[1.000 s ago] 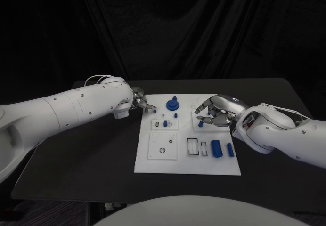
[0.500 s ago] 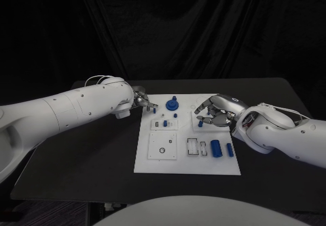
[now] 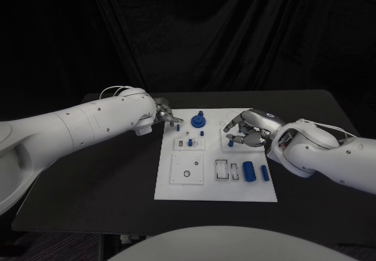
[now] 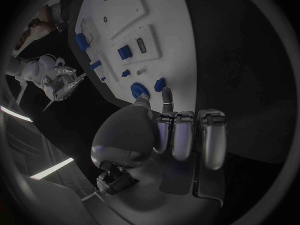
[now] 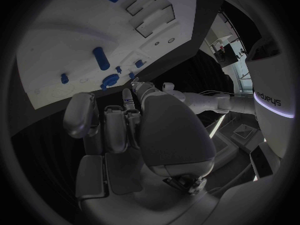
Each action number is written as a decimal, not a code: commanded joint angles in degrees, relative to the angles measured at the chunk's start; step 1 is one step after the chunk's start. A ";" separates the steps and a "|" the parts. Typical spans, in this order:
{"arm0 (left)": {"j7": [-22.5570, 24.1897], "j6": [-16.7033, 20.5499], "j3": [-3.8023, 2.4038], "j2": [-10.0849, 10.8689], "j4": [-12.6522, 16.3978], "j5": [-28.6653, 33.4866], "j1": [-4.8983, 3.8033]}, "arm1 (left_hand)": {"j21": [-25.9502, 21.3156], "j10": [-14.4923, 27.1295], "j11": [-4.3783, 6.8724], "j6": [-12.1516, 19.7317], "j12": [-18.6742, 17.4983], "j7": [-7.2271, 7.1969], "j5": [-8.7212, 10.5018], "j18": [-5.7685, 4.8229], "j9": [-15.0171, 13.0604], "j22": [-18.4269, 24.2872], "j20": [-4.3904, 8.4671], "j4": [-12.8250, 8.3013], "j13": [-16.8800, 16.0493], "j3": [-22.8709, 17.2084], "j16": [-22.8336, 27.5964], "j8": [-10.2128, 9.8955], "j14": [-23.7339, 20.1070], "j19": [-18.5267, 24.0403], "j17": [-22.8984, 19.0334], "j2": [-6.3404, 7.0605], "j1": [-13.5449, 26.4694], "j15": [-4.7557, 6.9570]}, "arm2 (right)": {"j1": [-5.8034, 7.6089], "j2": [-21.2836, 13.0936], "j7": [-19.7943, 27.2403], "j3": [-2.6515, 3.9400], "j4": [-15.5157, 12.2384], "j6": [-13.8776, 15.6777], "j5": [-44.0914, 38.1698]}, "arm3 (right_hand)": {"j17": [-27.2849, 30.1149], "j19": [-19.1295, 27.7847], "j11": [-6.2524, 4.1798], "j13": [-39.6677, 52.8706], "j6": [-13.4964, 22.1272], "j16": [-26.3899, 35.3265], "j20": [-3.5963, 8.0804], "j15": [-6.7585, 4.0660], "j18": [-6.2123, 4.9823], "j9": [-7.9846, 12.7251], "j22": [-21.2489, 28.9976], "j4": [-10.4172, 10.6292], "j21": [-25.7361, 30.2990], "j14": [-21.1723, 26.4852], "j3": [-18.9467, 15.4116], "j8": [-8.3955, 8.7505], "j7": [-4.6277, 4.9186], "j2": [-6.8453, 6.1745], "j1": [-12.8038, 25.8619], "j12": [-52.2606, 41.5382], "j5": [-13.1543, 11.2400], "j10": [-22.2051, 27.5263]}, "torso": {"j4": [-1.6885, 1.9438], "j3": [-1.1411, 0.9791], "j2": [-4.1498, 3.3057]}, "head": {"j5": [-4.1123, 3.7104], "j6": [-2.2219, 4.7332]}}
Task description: Assemble the parts on the task board
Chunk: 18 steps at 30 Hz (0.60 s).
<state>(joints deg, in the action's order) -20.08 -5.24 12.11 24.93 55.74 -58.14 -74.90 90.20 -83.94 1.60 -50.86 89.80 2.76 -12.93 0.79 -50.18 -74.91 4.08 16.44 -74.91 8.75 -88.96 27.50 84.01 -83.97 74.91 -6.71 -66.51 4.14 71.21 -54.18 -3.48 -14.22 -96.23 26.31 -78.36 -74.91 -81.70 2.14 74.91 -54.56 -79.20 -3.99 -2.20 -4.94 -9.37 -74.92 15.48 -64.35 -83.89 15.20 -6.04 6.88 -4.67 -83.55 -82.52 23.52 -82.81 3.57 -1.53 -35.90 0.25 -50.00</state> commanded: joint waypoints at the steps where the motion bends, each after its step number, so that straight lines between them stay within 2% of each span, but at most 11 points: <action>1: -0.18 -1.39 -0.05 -0.39 -0.30 0.17 0.16 | -0.20 -6.06 -0.44 0.17 0.20 0.05 -0.36 -0.79 -0.09 -15.09 -0.39 -0.23 -15.09 0.25 0.19 -0.25 4.97 -6.03 12.26 0.05 -0.78 -0.32 | -0.10 0.03 -1.23 0.04 -0.11 -0.40 -0.09 | -1.12 -0.06 -0.20 5.55 -0.24 0.04 0.09 -0.02 -0.22 0.07 -7.93 0.11 0.36 -2.75 0.35 0.08 0.05 0.20 -0.58 0.04 0.31 0.17 | 0.00 0.00 -0.01 | 0.00 0.00; 6: -0.44 -2.01 -0.05 -0.86 -0.65 0.17 0.21 | -0.20 -6.06 -0.46 0.20 0.20 0.08 -0.56 -0.79 -0.20 -15.09 -0.45 -0.38 -15.09 0.14 0.24 -0.32 4.93 -6.03 12.15 0.06 -1.37 -0.36 | -0.10 0.06 -1.32 0.04 -0.15 -0.52 -0.09 | -1.12 -0.06 -0.20 5.55 -0.24 0.04 0.09 -0.02 -0.22 0.07 -7.93 0.11 0.36 -2.75 0.35 0.08 0.05 0.20 -0.58 0.04 0.31 0.17 | -0.02 -0.02 -0.02 | 0.12 0.00; 8: -0.57 -2.30 -0.05 -1.06 -0.82 0.17 0.27 | -0.20 -6.06 -0.51 0.31 0.20 0.12 -1.94 -0.79 -0.45 -15.09 -0.55 -0.44 -15.09 -0.05 0.20 -0.48 4.96 -6.03 12.24 0.06 -2.30 -0.41 | -0.10 0.09 -1.34 0.04 -0.15 -0.56 -0.09 | -1.12 -0.06 -0.20 5.55 -0.24 0.04 0.09 -0.02 -0.22 0.07 -7.93 0.11 0.36 -2.75 0.35 0.08 0.05 0.20 -0.58 0.04 0.31 0.17 | 0.01 0.00 -0.01 | 0.02 0.00; 10: -0.73 -2.61 -0.05 -1.18 -0.95 0.17 0.32 | -0.20 -6.06 -0.52 0.37 0.20 0.13 -2.42 -0.79 -0.54 -15.09 -0.57 -0.46 -15.09 -0.09 0.19 -0.55 4.96 -6.03 12.25 0.11 -2.60 -0.42 | -0.10 0.10 -1.37 0.04 -0.15 -0.60 -0.09 | -1.12 -0.06 -0.20 5.55 -0.24 0.04 0.09 -0.02 -0.22 0.07 -7.93 0.11 0.36 -2.75 0.35 0.08 0.05 0.20 -0.58 0.04 0.31 0.17 | 0.02 0.00 0.01 | -0.02 0.00; 18: -1.19 -3.09 -0.05 -1.45 -1.29 0.17 0.70 | -0.20 -6.06 -0.52 0.47 0.20 0.14 -3.09 -0.79 -0.68 -15.09 -0.61 -0.50 -15.09 -0.20 0.29 -0.64 4.87 -6.03 12.02 0.11 -3.06 -0.44 | -0.10 0.16 -1.54 0.04 -0.14 -0.90 -0.09 | -1.05 -0.02 -0.19 5.49 -0.22 0.10 0.09 -0.02 -0.24 0.09 -7.89 0.08 0.50 -2.73 0.42 0.11 0.06 0.21 -0.62 0.09 0.34 0.23 | 0.02 0.01 -0.01 | 0.01 0.00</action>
<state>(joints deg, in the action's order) -21.15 -7.20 12.10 23.59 54.49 -58.13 -74.40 90.20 -83.93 1.61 -50.66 89.80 2.97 -15.81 0.80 -50.81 -74.91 3.87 16.11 -74.92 8.74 -88.96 27.11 83.95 -84.19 74.91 -6.59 -68.98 4.09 71.21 -54.02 -3.76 -14.22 -96.25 25.77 -78.35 -74.91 -81.70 2.14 74.92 -54.56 -79.20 -3.99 -2.20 -4.94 -9.37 -74.92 15.64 -64.05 -83.89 15.36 -6.04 6.88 -4.43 -83.78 -82.52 23.51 -82.81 3.56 -1.53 -35.91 0.32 -50.00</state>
